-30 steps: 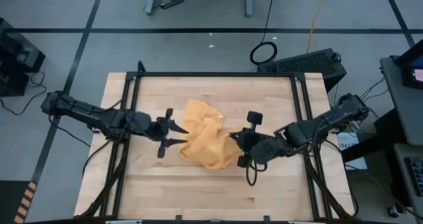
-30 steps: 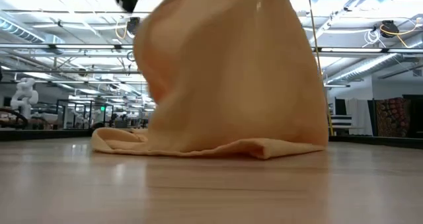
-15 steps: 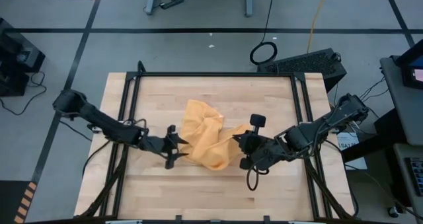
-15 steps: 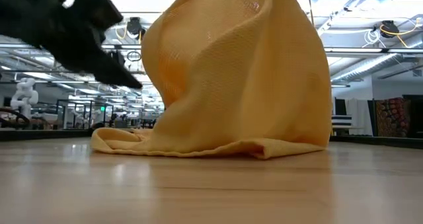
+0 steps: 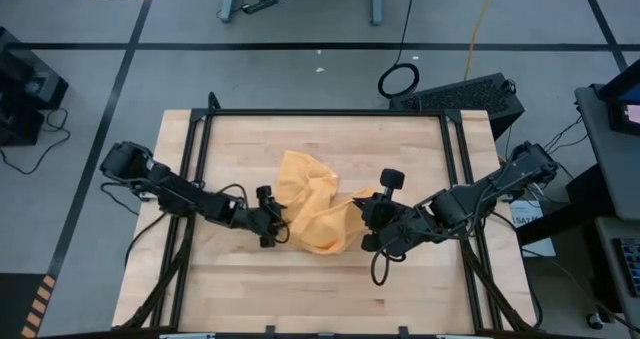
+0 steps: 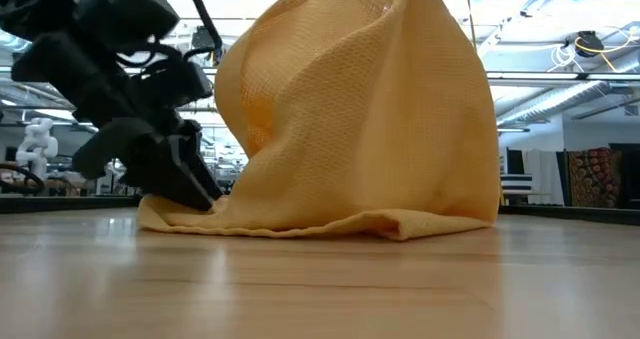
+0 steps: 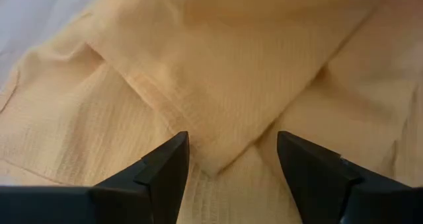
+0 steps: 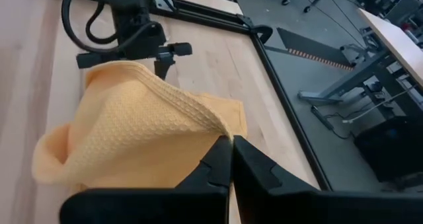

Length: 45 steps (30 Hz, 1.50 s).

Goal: Roll towel into tight, uniform cylinder
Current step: Roll the orange towel

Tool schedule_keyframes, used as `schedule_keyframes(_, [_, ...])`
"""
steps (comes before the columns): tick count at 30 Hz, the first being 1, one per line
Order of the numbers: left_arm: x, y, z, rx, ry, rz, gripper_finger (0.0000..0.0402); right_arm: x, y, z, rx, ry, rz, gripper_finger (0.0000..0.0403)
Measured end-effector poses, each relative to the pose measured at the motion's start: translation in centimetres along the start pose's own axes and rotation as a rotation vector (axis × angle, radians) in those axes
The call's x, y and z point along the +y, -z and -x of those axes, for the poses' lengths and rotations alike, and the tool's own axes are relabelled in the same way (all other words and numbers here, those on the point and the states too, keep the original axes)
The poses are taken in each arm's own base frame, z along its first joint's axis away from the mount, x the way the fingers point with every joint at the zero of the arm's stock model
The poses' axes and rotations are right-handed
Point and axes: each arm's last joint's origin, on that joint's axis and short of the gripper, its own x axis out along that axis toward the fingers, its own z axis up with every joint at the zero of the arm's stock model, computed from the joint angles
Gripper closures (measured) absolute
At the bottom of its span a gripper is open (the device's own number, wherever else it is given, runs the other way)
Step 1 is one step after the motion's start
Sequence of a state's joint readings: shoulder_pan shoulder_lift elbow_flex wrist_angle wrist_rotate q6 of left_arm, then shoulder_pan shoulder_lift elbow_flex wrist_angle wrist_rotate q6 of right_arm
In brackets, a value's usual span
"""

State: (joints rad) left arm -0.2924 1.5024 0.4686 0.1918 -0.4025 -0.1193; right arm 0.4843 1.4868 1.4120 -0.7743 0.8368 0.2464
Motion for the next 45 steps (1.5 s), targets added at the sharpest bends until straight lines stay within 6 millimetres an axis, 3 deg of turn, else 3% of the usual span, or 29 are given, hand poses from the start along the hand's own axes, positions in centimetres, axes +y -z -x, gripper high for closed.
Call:
schedule_keyframes(6, [0.4, -0.8, -0.2, 0.004, 0.020, -0.086, 0.0183, 0.0, 0.1, 0.0, 0.010, 0.001, 0.007, 0.0402])
schedule_keyframes(15, [0.8, -0.5, -0.4, 0.062, 0.128, -0.150, 0.0312, 0.0, 0.1, 0.0, 0.010, 0.001, 0.007, 0.0402])
schedule_keyframes(22, [0.9, -0.5, -0.4, 0.053, 0.059, -0.244, 0.0337, 0.0, 0.1, 0.0, 0.010, 0.001, -0.014, 0.0403])
schedule_keyframes(27, [0.9, -0.8, -0.3, 0.046, 0.032, -0.268, 0.0392, 0.0, 0.1, 0.0, 0.010, -0.003, -0.021, 0.0403])
schedule_keyframes(36, [0.6, -2.4, 0.1, 0.105, -0.001, -0.278, 0.0343, 0.1, 0.2, 0.0, 0.026, -0.038, -0.043, 0.0403])
schedule_keyframes(41, [0.6, -3.0, 1.1, 0.250, -0.097, -0.409, 0.0302, 0.2, 0.3, 0.0, 0.031, -0.054, -0.042, 0.0403])
schedule_keyframes(45, [0.5, -3.1, 1.3, 0.288, -0.065, -0.597, 0.0276, 0.2, 0.3, 0.0, 0.031, -0.053, -0.037, 0.0403])
